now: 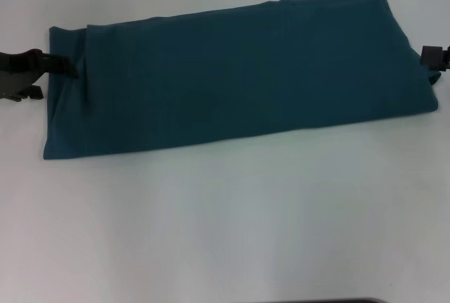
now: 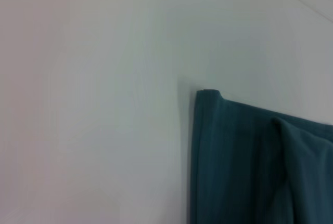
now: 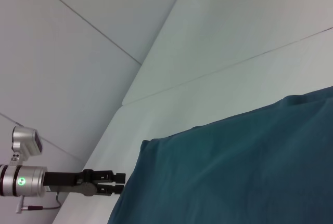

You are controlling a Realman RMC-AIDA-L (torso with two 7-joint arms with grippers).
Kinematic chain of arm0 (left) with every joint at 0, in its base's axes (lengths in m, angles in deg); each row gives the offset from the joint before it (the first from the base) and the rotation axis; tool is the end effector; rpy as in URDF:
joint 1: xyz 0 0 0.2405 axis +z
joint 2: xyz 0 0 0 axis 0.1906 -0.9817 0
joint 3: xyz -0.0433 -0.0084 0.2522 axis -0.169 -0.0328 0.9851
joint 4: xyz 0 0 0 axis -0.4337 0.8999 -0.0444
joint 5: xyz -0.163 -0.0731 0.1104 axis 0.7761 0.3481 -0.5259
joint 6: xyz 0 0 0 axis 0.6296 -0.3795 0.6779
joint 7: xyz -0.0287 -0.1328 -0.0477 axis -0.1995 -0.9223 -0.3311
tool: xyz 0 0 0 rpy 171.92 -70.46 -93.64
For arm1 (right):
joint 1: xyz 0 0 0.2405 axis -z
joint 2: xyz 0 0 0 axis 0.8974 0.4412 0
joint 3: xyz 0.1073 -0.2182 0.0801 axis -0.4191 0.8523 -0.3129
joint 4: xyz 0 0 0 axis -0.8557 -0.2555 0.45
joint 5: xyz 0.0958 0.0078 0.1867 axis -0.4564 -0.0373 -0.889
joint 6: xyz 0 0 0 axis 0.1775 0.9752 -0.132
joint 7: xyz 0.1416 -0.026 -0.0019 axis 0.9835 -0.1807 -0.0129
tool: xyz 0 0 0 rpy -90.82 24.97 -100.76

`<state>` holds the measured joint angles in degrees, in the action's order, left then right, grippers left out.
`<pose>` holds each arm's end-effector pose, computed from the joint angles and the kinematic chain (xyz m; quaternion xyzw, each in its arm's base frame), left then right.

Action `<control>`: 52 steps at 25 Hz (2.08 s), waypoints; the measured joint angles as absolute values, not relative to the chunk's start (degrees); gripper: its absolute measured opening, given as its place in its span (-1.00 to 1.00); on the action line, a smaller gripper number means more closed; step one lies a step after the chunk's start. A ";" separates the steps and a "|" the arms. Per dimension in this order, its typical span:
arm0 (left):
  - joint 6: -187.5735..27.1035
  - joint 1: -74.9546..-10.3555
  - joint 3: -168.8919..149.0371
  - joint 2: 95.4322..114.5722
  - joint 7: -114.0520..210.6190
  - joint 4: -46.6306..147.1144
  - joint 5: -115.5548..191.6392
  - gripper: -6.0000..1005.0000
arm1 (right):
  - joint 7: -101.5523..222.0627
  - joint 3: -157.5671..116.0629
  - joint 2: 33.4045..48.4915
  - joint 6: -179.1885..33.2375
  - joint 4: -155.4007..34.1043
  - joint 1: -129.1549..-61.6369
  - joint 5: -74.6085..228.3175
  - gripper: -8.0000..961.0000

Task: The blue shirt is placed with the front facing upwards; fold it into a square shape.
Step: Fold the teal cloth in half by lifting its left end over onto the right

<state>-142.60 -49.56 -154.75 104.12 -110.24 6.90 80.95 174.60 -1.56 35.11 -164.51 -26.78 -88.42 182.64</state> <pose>-0.3145 0.3901 0.0448 -0.6588 -0.7076 -0.0477 0.2509 0.3308 0.2994 0.1056 -0.7942 0.5372 0.2630 0.1069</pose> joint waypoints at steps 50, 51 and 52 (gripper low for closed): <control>-149.57 -55.00 -148.07 105.85 -110.01 5.62 81.05 0.12 | 174.56 -2.43 34.87 -164.57 -26.78 -88.37 182.49 0.97; -149.68 -55.08 -148.10 105.85 -110.00 5.60 81.08 0.03 | 174.54 -2.43 34.87 -164.58 -26.78 -88.35 182.48 0.97; -149.75 -55.16 -148.14 105.85 -109.99 5.60 81.09 -0.06 | 174.51 -2.44 34.87 -164.58 -26.78 -88.35 182.47 0.97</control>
